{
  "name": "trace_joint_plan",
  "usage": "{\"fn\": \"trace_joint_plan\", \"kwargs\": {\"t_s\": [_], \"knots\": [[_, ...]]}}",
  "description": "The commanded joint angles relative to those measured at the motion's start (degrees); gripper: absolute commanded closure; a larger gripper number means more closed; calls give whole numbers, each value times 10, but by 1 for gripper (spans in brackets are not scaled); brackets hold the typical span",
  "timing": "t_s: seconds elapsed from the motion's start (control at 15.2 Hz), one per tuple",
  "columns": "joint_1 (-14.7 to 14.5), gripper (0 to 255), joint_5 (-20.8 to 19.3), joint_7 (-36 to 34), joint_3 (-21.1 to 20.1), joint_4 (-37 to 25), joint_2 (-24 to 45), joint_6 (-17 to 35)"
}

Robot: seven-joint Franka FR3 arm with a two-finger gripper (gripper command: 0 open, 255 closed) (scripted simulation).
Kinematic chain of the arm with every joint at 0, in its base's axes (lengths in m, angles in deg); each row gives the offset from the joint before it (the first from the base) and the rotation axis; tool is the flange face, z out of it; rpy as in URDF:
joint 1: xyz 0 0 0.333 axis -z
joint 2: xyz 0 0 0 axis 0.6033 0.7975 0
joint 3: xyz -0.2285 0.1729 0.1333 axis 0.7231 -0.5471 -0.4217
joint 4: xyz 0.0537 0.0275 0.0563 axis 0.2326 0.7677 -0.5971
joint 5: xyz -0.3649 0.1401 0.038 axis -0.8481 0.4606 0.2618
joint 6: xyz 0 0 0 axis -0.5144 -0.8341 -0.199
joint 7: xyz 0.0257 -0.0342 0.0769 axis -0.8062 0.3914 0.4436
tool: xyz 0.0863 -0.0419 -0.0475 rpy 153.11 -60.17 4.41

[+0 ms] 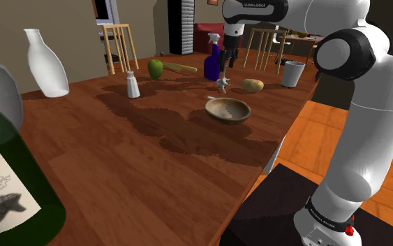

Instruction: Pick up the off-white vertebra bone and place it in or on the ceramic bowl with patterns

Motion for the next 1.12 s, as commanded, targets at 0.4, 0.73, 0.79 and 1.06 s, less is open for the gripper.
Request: {"fn": "trace_joint_plan", "kwargs": {"t_s": [0.4, 0.73, 0.79, 1.06], "knots": [[0, 0, 0, 2, 0, 55, 1, 56], [0, 0, 0, 2, 0, 55, 1, 56], [0, 0, 0, 2, 0, 55, 1, 56], [0, 255, 0, 2, 0, 53, 3, 56]]}}
